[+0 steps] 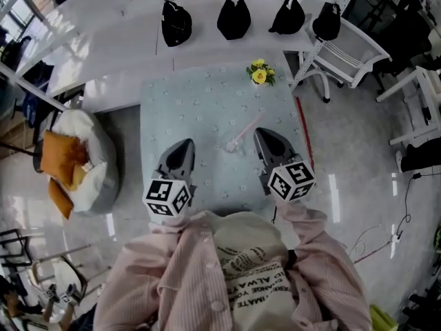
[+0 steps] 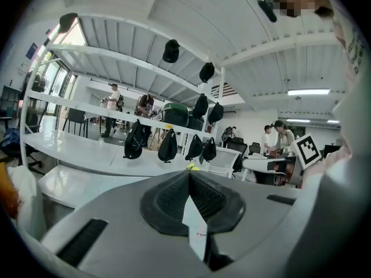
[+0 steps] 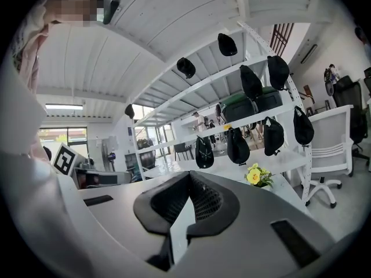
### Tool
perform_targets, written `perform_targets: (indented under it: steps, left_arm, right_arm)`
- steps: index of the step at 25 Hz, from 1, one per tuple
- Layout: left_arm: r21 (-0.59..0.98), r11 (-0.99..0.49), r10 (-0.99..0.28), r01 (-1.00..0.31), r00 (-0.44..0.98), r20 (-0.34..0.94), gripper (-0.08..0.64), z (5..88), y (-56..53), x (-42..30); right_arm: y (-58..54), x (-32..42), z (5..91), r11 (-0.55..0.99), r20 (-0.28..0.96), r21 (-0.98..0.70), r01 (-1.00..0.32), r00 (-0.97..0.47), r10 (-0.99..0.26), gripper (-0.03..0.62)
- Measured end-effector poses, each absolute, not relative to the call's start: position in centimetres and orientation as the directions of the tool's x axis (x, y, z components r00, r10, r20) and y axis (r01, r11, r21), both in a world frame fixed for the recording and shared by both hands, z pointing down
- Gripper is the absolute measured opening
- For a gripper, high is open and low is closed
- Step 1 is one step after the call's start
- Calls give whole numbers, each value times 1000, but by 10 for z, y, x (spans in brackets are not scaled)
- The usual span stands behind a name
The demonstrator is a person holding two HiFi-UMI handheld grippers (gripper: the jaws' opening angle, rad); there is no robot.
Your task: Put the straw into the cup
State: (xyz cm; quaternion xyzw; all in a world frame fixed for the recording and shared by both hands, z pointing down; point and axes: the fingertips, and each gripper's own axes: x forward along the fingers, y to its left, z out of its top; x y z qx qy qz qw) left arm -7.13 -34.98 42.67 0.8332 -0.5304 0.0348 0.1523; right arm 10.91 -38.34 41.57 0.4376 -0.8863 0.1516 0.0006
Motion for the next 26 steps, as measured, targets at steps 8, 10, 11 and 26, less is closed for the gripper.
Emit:
perform_targets:
  steps: [8, 10, 11, 26]
  left_arm:
    - [205, -372, -890, -905, 411, 200, -2, 421, -352, -77]
    - [204, -368, -892, -907, 406, 198, -2, 421, -352, -80]
    - [204, -365, -894, -909, 403, 198, -2, 420, -353, -81]
    - [198, -334, -904, -922, 373, 210, -2, 421, -356, -85]
  right_arm:
    - [-385, 121, 415, 540, 128, -262, -800, -583, -802, 0]
    - [-387, 122, 414, 533, 128, -259, -805, -576, -808, 0]
    - [-388, 123, 414, 530, 128, -258, -807, -573, -810, 0]
    - [-389, 135, 418, 499, 129, -269, -824, -544, -829, 0]
